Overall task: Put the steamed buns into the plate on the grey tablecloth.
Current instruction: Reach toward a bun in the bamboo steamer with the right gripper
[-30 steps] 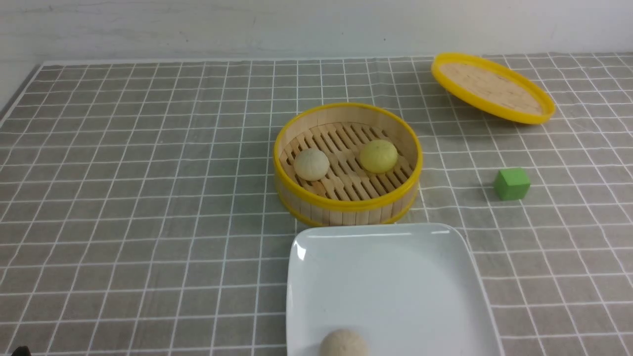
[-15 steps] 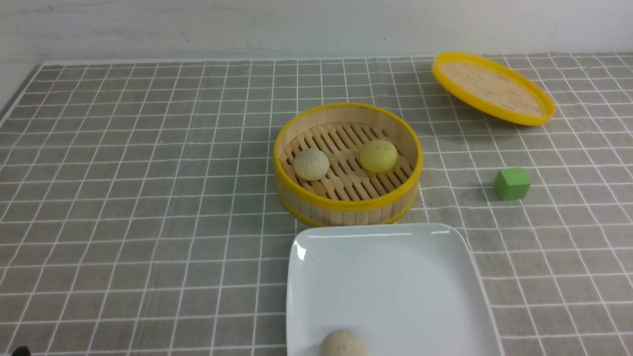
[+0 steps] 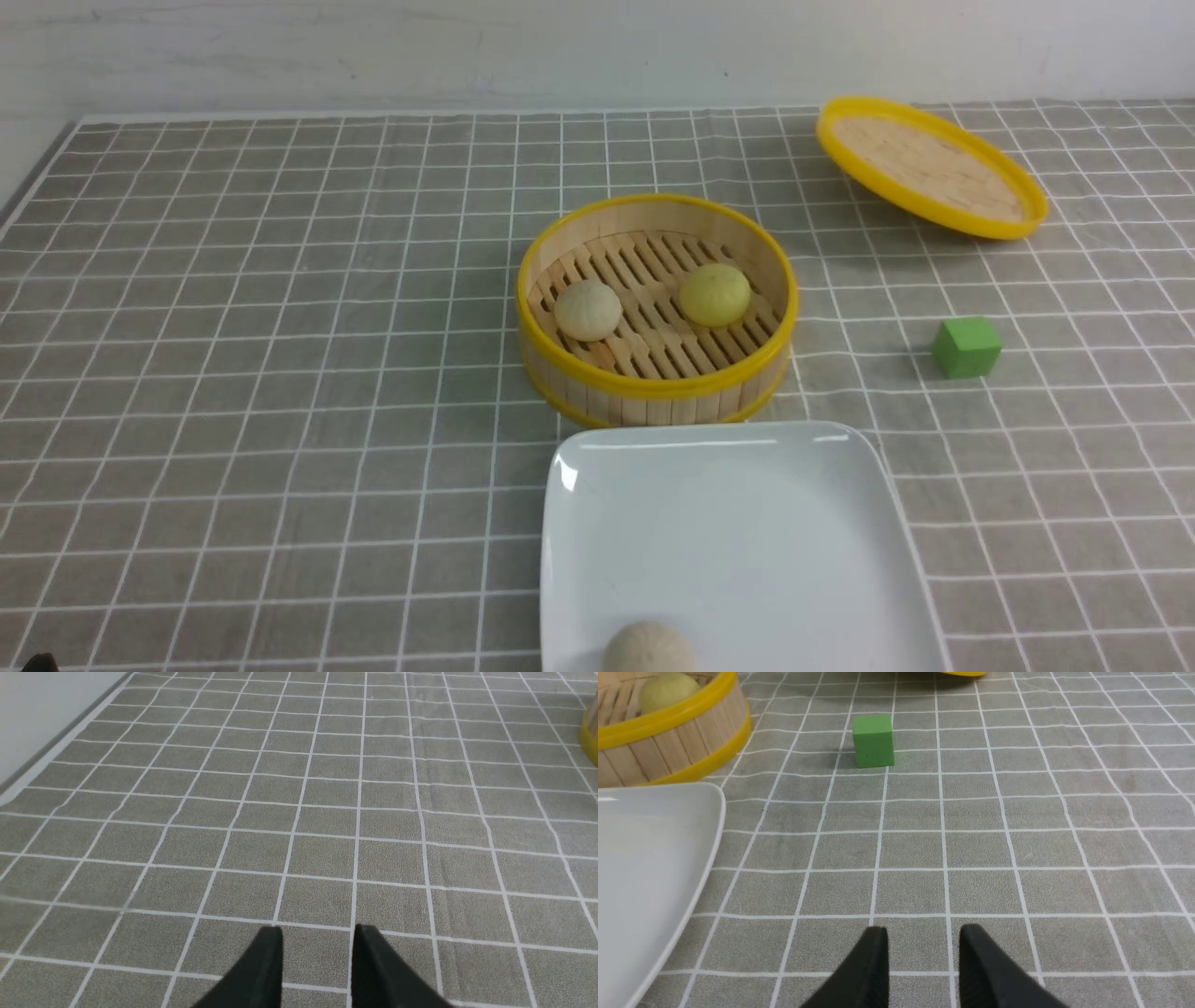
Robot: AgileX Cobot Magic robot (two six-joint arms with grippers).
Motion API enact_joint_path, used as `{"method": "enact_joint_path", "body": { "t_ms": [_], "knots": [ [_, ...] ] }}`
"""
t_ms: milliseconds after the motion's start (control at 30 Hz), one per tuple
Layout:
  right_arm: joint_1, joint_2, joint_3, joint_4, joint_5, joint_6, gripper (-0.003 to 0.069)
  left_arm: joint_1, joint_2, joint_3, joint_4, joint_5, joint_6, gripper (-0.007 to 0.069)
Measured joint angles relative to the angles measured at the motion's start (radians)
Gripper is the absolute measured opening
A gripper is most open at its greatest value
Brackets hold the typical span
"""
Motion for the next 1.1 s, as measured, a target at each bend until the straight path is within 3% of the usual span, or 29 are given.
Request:
{"method": "enact_joint_path", "body": {
  "t_ms": [200,267,367,400,500,633,900,1033,1100],
  "knots": [
    [0.0,0.0,0.0,0.0,0.0,0.0,0.024,0.0,0.0,0.0,0.003,0.0,-0.007,0.0241],
    [0.0,0.0,0.0,0.0,0.0,0.0,0.024,0.0,0.0,0.0,-0.046,0.0,-0.06,0.0241],
    [0.0,0.0,0.0,0.0,0.0,0.0,0.024,0.0,0.0,0.0,-0.189,-0.003,-0.187,0.0241],
    [0.0,0.0,0.0,-0.001,0.0,0.0,0.024,0.0,0.0,0.0,-0.328,-0.003,-0.29,0.0241],
    [0.0,0.0,0.0,0.012,-0.002,0.017,0.024,0.0,0.0,0.002,-0.502,-0.004,-0.438,0.0241],
    [0.0,0.0,0.003,0.199,-0.029,0.159,0.024,0.0,0.0,0.002,-0.66,-0.034,-0.575,0.0241],
    [0.0,0.0,0.004,0.47,-0.099,0.299,0.024,0.0,0.0,0.002,-0.699,-0.051,-0.593,0.024],
    [0.0,0.0,0.004,0.51,-0.121,0.304,0.0235,0.0,0.0,0.002,-0.699,-0.056,-0.559,0.0221],
    [0.0,0.0,-0.008,0.517,-0.179,0.298,0.0206,0.0,0.0,-0.035,-0.696,-0.04,-0.488,0.0176]
  ]
}}
